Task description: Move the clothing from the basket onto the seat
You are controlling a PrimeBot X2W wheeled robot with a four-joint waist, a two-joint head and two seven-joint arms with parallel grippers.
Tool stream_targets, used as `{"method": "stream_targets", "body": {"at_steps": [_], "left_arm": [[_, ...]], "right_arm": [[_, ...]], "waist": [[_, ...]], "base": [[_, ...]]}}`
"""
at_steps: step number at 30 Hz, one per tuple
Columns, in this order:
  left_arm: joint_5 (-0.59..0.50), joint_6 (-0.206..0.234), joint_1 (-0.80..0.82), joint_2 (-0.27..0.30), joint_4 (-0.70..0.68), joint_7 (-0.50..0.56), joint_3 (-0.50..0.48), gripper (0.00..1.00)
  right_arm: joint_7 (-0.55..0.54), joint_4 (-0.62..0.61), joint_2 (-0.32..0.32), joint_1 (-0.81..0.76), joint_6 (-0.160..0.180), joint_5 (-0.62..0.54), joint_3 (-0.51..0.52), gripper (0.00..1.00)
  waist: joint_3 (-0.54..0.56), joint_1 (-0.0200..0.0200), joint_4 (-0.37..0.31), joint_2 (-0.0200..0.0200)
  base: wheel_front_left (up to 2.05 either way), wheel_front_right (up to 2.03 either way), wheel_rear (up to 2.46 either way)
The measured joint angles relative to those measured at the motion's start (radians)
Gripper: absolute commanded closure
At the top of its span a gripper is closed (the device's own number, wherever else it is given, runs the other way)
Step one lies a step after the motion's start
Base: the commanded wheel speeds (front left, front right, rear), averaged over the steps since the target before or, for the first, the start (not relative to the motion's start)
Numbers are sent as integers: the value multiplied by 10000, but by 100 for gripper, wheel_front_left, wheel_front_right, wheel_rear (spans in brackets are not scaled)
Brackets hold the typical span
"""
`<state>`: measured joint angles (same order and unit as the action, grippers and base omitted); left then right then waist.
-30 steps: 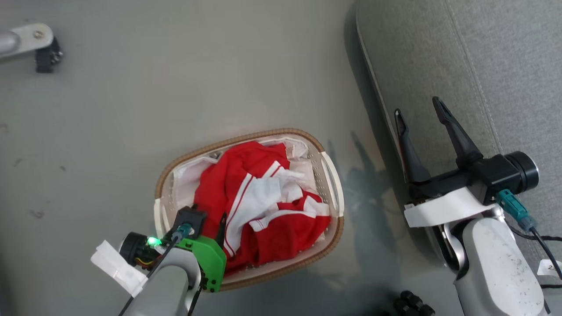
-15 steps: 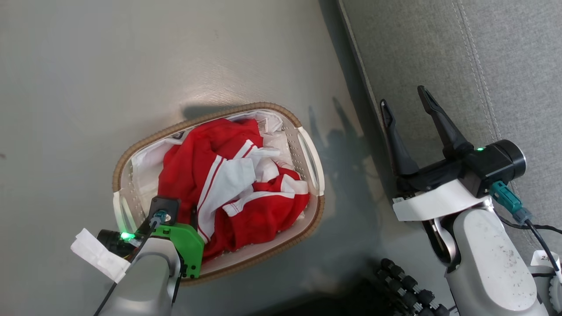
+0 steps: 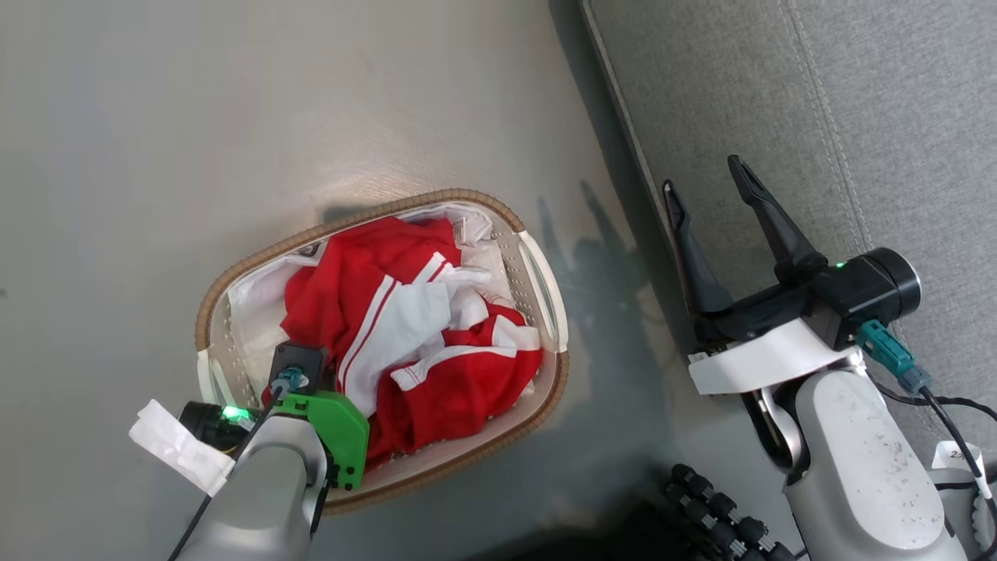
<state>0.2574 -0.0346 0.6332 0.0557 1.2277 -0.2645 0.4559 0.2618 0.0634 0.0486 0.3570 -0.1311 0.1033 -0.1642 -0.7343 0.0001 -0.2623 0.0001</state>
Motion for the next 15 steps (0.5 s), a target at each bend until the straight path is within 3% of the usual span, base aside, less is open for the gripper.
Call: {"method": "stream_targets", "body": {"at_steps": [15], "left_arm": [[71,-92,-1401,-52,-3045,-2,157,100]], "right_arm": [[0,428,-4,-827,0,-654,226,0]], "waist": [[1925,0,597,0]], "base": [[0,0,0]]}}
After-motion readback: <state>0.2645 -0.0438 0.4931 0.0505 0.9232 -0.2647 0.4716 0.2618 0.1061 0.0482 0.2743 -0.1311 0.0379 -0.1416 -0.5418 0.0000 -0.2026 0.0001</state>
